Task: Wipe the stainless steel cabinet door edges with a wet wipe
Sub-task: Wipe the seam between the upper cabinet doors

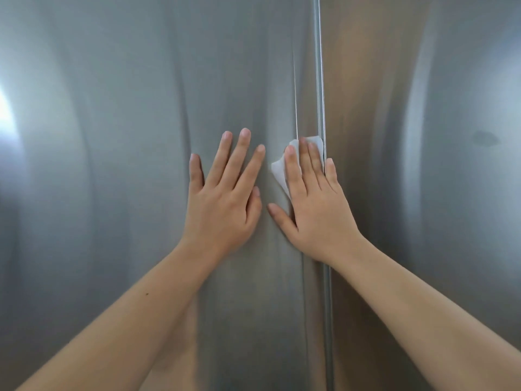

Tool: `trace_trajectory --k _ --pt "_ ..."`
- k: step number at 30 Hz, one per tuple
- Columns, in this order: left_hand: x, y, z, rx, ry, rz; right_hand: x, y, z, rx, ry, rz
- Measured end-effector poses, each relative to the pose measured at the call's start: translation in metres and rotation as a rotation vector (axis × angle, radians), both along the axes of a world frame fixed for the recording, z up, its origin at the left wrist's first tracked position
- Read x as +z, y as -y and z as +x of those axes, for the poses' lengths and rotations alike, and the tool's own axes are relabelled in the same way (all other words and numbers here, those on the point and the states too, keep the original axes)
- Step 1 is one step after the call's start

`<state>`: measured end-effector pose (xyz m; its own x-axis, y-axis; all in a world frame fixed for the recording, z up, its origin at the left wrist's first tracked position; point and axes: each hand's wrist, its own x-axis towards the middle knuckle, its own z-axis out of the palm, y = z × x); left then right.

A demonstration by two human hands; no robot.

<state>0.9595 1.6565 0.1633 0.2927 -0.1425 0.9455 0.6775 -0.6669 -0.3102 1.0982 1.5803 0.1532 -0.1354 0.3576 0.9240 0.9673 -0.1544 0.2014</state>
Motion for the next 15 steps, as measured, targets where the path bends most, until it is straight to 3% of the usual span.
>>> trace_trajectory --k 15 --pt "0.044 -0.007 0.0 0.015 0.098 0.013 0.118 -0.017 0.005 -0.069 0.049 0.096"
